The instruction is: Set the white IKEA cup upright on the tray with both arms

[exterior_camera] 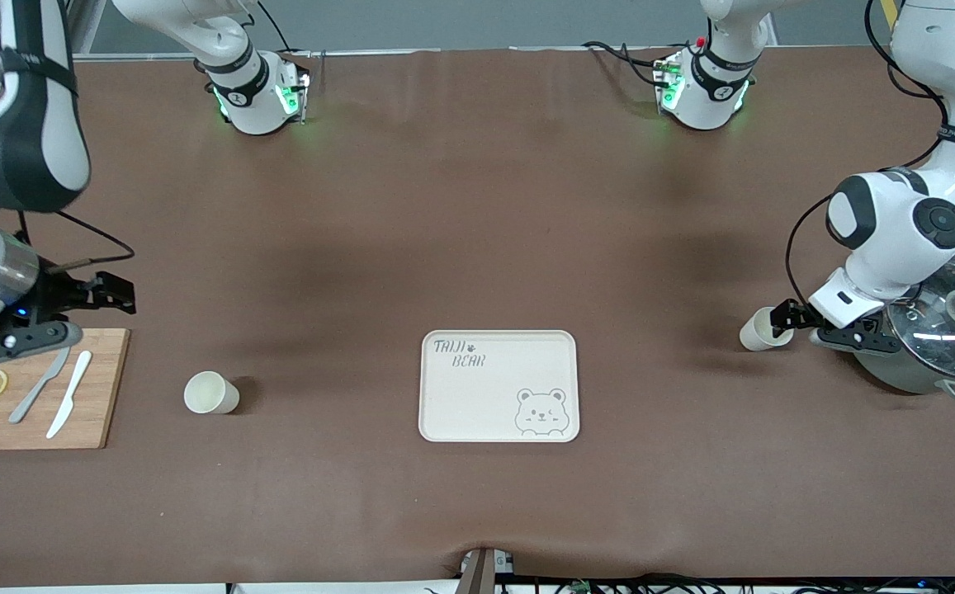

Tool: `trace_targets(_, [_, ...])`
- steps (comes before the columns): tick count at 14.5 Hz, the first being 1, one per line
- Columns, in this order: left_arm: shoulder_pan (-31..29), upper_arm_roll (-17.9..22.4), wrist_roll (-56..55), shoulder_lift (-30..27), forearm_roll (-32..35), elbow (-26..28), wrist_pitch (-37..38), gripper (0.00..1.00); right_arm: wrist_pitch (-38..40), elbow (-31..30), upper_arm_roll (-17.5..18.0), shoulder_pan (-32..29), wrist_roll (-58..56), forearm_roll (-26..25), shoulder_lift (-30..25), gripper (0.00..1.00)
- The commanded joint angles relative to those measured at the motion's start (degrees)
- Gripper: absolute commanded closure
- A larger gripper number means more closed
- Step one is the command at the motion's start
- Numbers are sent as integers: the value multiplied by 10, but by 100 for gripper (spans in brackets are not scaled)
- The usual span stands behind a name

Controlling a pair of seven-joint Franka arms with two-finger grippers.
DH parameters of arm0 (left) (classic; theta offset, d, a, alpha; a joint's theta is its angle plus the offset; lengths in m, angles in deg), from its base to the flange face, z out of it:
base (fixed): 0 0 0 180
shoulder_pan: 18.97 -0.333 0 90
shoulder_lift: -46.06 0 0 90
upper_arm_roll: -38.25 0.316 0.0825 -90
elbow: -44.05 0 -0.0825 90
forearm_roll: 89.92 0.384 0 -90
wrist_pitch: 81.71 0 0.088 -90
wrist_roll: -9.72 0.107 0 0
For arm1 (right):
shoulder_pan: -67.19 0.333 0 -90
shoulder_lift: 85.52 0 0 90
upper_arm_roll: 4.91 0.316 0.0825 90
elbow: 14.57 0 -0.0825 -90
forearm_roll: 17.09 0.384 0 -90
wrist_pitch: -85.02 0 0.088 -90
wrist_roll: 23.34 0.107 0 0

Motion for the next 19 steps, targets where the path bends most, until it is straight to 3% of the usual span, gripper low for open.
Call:
trace_targets(1, [-9, -9, 9, -11, -2, 21, -12, 0, -58, -33, 0, -43, -8, 71, 26, 0])
trace_targets(3, [-9, -9, 9, -7, -2, 21, -12, 0, -99, -40, 0, -54, -35, 86, 50, 0])
trace_targets(7, [-8, -10, 9, -1, -2, 19, -12, 0, -111, -36, -1, -61, -40, 126, 79, 0])
trace_targets(14, [-3, -17, 10, 17, -2, 14, -13, 0, -158, -35, 0, -31, -39, 129, 115, 0])
trace_targets(15, [-6, -17, 8, 17, -2, 16, -12, 56, -165, -35, 0, -28, -39, 128, 117, 0])
trace_targets(16, [-9, -17, 16, 16, -1, 16, -12, 100, -171, -35, 0, -28, -40, 128, 118, 0])
trace_targets(19, [-11, -17, 27, 17, -1, 14, -12, 100, -176, -34, 0, -33, -32, 133, 117, 0])
